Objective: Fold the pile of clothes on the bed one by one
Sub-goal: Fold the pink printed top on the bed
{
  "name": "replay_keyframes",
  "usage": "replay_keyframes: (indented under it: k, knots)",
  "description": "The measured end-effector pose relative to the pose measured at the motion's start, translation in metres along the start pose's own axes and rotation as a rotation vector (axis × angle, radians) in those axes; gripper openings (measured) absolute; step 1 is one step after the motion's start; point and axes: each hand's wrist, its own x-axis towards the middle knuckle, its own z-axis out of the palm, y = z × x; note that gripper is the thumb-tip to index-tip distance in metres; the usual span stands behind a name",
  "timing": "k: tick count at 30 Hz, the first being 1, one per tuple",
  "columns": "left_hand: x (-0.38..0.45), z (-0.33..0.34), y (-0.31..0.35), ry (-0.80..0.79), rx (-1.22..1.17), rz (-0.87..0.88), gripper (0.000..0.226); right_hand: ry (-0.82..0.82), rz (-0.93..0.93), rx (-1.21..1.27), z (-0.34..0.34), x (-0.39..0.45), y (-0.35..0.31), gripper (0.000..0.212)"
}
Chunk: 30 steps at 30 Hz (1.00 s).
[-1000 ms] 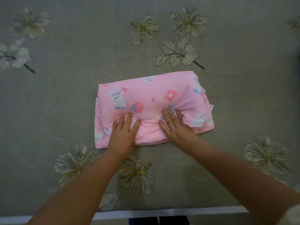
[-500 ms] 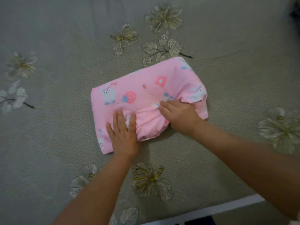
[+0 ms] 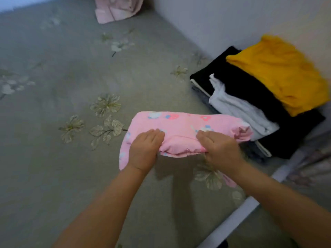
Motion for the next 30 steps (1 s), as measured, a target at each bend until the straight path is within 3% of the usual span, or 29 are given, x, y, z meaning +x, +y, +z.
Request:
replay_keyframes:
  k: [7, 11, 15, 17, 19, 21, 25, 27, 30]
  knots:
    - [0.217, 0.015, 0.108, 0.193, 0.047, 0.179, 0.031, 0.268, 0.014, -0.311, -0.129, 0.017, 0.176, 0.030]
    - [0.317, 0.036, 0.155, 0.235, 0.075, 0.275, 0.030, 0.308, 0.128, -0.351, -0.170, 0.020, 0.251, 0.040]
    - [0.383, 0.076, 0.176, 0.204, 0.157, 0.343, 0.029, 0.287, 0.276, -0.414, -0.169, 0.011, 0.300, 0.040]
    - [0.400, 0.102, 0.173, 0.144, 0.223, 0.333, 0.023, 0.197, 0.391, -0.473, -0.147, 0.011, 0.308, 0.041]
    - [0.405, 0.133, 0.162, 0.070, 0.310, 0.307, 0.011, -0.020, 0.597, -0.387, -0.114, 0.014, 0.306, 0.044]
    - [0.402, 0.165, 0.149, -0.040, 0.326, 0.264, 0.028, -0.270, 0.788, -0.280, -0.085, 0.016, 0.303, 0.052]
    - [0.393, 0.198, 0.128, -0.498, 0.355, 0.108, 0.047, -0.640, 0.736, -0.214, -0.044, 0.006, 0.305, 0.064]
    - [0.392, 0.202, 0.123, -0.676, 0.378, 0.060, 0.052, -0.688, 0.723, -0.205, -0.035, 0.004, 0.307, 0.068]
    - [0.397, 0.200, 0.120, -0.816, 0.340, 0.061, 0.056, -0.710, 0.786, -0.110, -0.030, 0.006, 0.304, 0.072]
